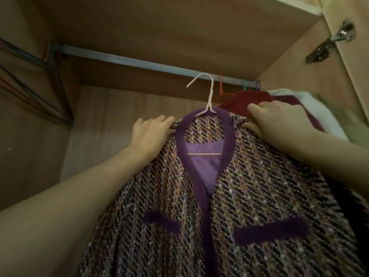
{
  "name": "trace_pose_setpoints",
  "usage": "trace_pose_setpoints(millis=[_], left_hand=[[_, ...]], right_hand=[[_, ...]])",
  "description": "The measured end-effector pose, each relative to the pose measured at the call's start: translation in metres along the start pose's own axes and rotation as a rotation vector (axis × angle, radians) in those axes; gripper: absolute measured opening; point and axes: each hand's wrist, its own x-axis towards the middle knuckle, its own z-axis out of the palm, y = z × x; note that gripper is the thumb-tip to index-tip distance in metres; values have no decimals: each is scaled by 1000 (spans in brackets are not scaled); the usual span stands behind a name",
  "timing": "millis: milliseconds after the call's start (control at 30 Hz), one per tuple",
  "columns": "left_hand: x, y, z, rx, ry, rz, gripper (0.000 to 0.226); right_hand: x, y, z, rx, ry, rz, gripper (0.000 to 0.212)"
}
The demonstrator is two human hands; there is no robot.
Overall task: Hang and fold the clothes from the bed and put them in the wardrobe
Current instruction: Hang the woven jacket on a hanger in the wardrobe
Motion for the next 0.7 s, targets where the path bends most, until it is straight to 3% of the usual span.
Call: trace_pose_setpoints(millis=[233, 567, 700], left_hand=[[48, 16, 58, -108, -14, -137, 24], [112, 26, 90, -464, 73, -551, 11], [124, 26, 103, -590, 147, -548, 18]], right_hand=[[33, 21, 39, -104, 3, -14, 30], [86, 26, 49, -297, 61, -1, 28], [114, 32, 52, -342, 76, -3, 22]])
